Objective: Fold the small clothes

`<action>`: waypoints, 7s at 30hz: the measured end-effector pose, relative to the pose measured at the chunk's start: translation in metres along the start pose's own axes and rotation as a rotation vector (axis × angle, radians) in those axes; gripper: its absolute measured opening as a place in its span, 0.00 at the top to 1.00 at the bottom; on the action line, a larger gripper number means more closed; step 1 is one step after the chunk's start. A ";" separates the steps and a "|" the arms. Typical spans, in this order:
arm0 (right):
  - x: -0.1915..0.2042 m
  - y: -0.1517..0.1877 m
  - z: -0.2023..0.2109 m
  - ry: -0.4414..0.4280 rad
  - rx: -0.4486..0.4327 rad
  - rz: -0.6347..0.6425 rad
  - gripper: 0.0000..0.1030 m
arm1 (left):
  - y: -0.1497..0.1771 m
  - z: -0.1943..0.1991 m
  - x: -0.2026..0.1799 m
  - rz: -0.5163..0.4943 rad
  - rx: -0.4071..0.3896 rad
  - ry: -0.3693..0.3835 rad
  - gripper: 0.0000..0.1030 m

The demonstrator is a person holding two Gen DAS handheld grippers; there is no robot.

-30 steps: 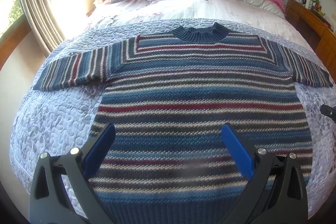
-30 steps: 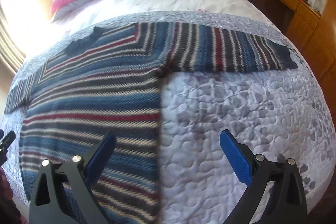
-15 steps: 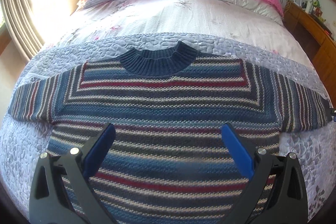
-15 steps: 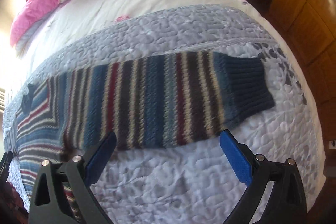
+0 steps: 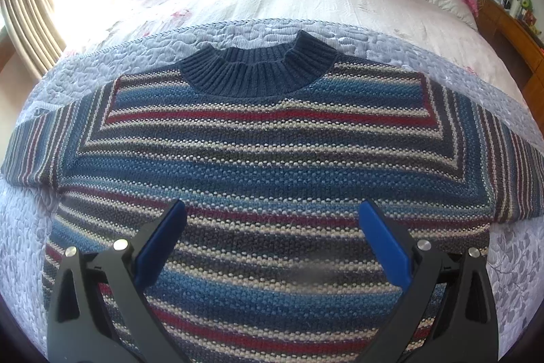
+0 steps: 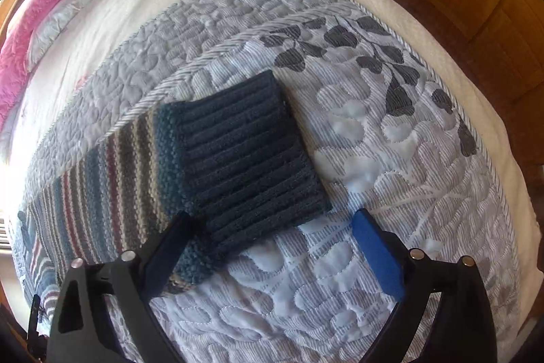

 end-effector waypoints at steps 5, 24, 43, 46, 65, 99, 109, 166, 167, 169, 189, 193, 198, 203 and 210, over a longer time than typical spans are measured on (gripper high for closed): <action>0.005 -0.001 0.011 -0.006 -0.073 0.013 0.56 | 0.000 -0.001 0.002 -0.025 -0.018 -0.017 0.03; 0.230 0.060 0.096 -0.273 -0.242 0.382 0.92 | 0.011 0.012 0.088 0.046 -0.010 -0.105 0.03; 0.318 0.168 0.070 -0.453 -0.063 0.508 0.68 | 0.016 0.023 0.064 0.003 0.022 0.014 0.03; 0.275 0.171 0.073 -0.383 -0.053 0.478 0.68 | 0.015 0.026 0.016 -0.029 0.062 0.141 0.03; 0.164 0.221 0.050 -0.390 -0.032 0.397 0.69 | 0.015 -0.033 -0.220 -0.003 0.389 0.624 0.07; 0.250 0.213 0.090 -0.408 -0.145 0.461 0.64 | -0.062 0.006 0.050 0.209 0.056 0.420 0.85; 0.355 0.179 0.047 -0.391 -0.077 0.488 0.65 | -0.044 -0.036 0.111 0.272 0.112 0.331 0.84; 0.480 0.327 0.042 -0.296 0.106 0.704 0.32 | 0.074 0.051 0.500 0.686 0.099 -0.053 0.41; 0.481 0.328 0.040 -0.294 0.107 0.704 0.31 | 0.077 0.051 0.518 0.724 0.091 -0.060 0.41; 0.483 0.329 0.037 -0.285 0.109 0.714 0.29 | 0.080 0.048 0.548 0.788 0.067 -0.072 0.41; 0.493 0.332 0.025 -0.282 0.097 0.729 0.24 | 0.034 -0.007 0.639 1.039 -0.089 -0.040 0.51; 0.491 0.332 0.027 -0.296 0.093 0.729 0.24 | 0.026 -0.007 0.626 1.011 -0.100 -0.010 0.87; 0.490 0.333 0.034 -0.320 0.075 0.725 0.24 | 0.004 0.016 0.600 0.943 -0.173 0.010 0.89; 0.486 0.335 0.052 -0.360 0.056 0.710 0.26 | -0.028 0.044 0.542 0.819 -0.218 0.093 0.89; 0.450 0.331 0.082 -0.384 0.043 0.679 0.28 | -0.058 0.054 0.440 0.670 -0.204 0.210 0.89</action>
Point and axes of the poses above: each gripper's, at about its wrist camera, not at the fingertips, and z roughly against the way its jaws point, x to its left, y to its underside, the point moved 8 cm from there along -z, roughly the way its jaws point, and after that the axes turned 9 degrees about -x, right-handed, at the moved point
